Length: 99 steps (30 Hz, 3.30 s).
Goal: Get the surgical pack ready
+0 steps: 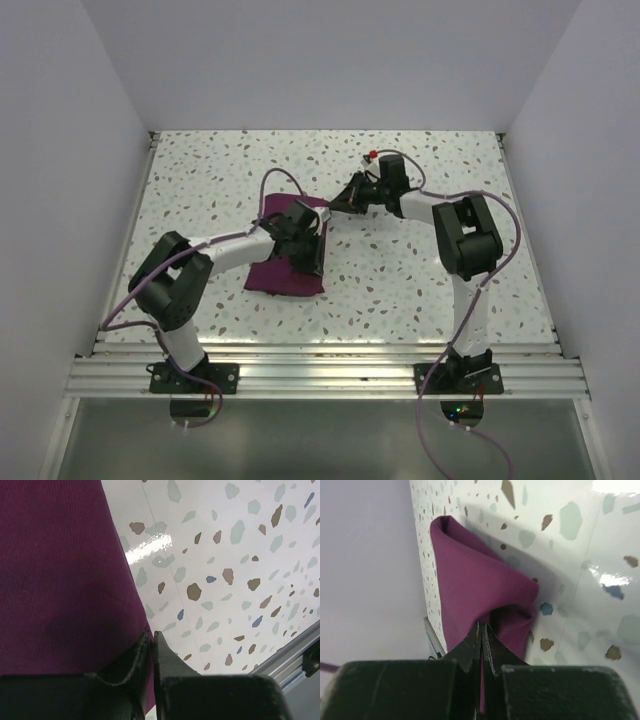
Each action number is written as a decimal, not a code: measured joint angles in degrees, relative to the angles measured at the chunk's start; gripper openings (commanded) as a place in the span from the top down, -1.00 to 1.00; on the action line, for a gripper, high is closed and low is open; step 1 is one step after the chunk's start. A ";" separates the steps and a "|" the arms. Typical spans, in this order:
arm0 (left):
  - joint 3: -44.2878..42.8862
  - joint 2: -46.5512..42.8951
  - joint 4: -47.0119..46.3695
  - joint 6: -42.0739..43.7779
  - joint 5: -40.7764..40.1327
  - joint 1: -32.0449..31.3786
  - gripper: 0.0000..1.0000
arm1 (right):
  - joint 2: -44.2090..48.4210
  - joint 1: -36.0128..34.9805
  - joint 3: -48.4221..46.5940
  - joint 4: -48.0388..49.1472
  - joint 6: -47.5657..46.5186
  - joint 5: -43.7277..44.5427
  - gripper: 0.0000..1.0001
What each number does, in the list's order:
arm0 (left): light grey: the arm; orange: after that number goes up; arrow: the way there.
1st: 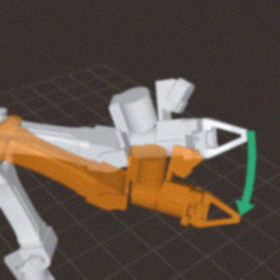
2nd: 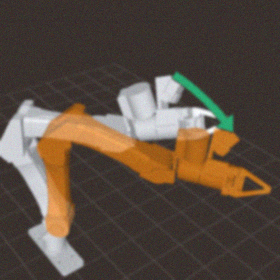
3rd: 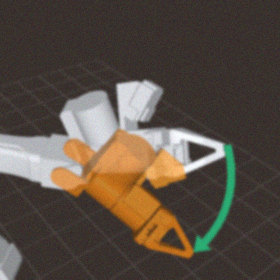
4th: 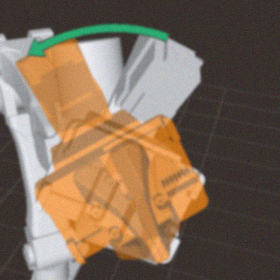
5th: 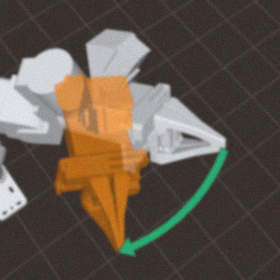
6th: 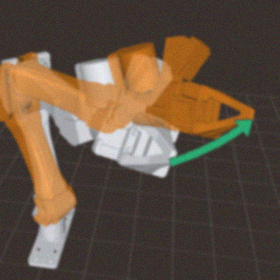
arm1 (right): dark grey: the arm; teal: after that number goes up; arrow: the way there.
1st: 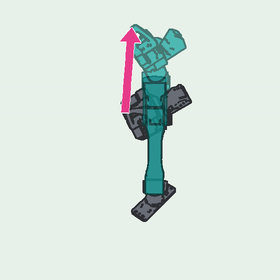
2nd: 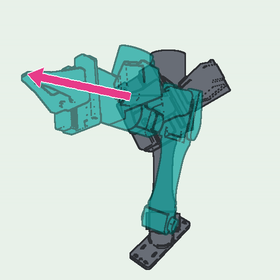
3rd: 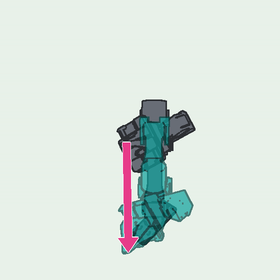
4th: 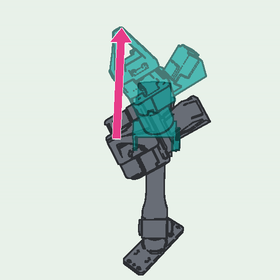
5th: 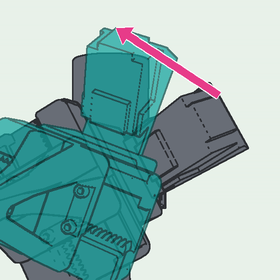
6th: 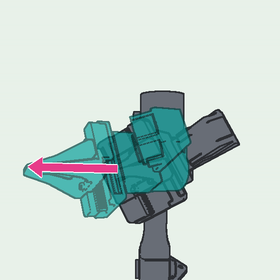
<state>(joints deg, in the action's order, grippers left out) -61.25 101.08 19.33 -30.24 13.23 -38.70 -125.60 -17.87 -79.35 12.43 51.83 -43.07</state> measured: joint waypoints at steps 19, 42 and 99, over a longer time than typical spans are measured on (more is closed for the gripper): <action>1.38 -11.17 4.74 1.77 -0.92 0.70 0.41 | 4.70 -1.09 0.44 -0.42 -1.88 -6.73 1.00; 6.01 -2.99 -3.10 3.52 0.81 2.89 0.39 | -11.98 1.07 -3.43 18.86 12.92 -12.50 1.00; 11.74 -10.64 -18.38 -4.28 20.06 20.85 1.00 | 14.45 -8.02 7.30 -7.98 0.55 -4.33 1.00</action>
<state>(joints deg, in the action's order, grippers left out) -49.52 90.43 0.95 -34.52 33.30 -17.85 -111.15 -25.89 -72.05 4.45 52.38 -47.40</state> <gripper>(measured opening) 0.005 0.009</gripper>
